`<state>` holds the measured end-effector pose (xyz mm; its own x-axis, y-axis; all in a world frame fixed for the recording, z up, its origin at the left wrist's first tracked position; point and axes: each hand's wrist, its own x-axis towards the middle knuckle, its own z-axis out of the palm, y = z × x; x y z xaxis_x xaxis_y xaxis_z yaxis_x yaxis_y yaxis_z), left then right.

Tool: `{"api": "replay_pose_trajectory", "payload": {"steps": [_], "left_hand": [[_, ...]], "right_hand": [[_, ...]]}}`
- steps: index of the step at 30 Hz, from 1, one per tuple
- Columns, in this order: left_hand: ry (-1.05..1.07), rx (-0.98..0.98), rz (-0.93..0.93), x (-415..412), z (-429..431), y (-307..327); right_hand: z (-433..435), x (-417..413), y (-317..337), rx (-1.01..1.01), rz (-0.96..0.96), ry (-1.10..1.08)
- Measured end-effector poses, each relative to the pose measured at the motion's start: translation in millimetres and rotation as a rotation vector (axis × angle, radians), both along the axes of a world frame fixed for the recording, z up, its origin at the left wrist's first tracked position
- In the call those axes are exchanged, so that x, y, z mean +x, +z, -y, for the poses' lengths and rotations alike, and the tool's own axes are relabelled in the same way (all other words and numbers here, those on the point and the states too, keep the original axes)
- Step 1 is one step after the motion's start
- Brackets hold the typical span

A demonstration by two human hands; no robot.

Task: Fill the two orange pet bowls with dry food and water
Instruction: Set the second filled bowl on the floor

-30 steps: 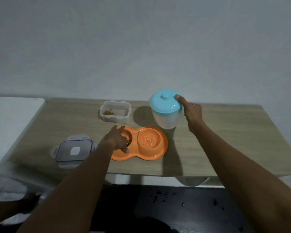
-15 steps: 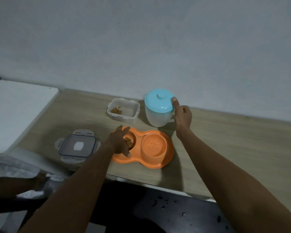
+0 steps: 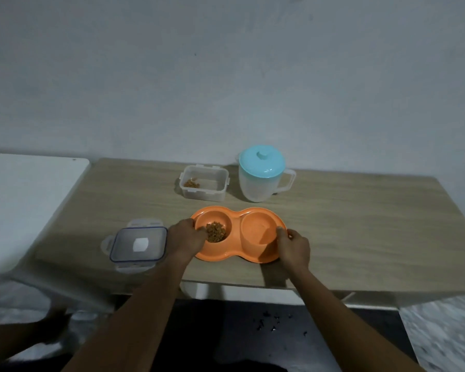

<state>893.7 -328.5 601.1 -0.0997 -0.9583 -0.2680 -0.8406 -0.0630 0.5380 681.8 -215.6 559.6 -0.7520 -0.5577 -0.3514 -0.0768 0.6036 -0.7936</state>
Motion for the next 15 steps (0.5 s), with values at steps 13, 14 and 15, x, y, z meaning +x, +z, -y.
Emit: {"api": "replay_pose_trajectory", "payload": {"steps": [13,14,15], "left_hand": [[0.073,0.006,-0.209,-5.4,-13.6,24.1],[0.068,-0.009,-0.216,-10.0,-19.2,28.3],[0.065,-0.022,-0.224,-15.4,-24.6,32.4]], "right_hand": [[-26.8,-8.3,7.5,-0.173,0.257,-0.169],[-33.8,-12.4,10.9,-0.193,0.26,-0.176],[-40.5,-17.2,14.0,-0.215,0.262,-0.187]]}}
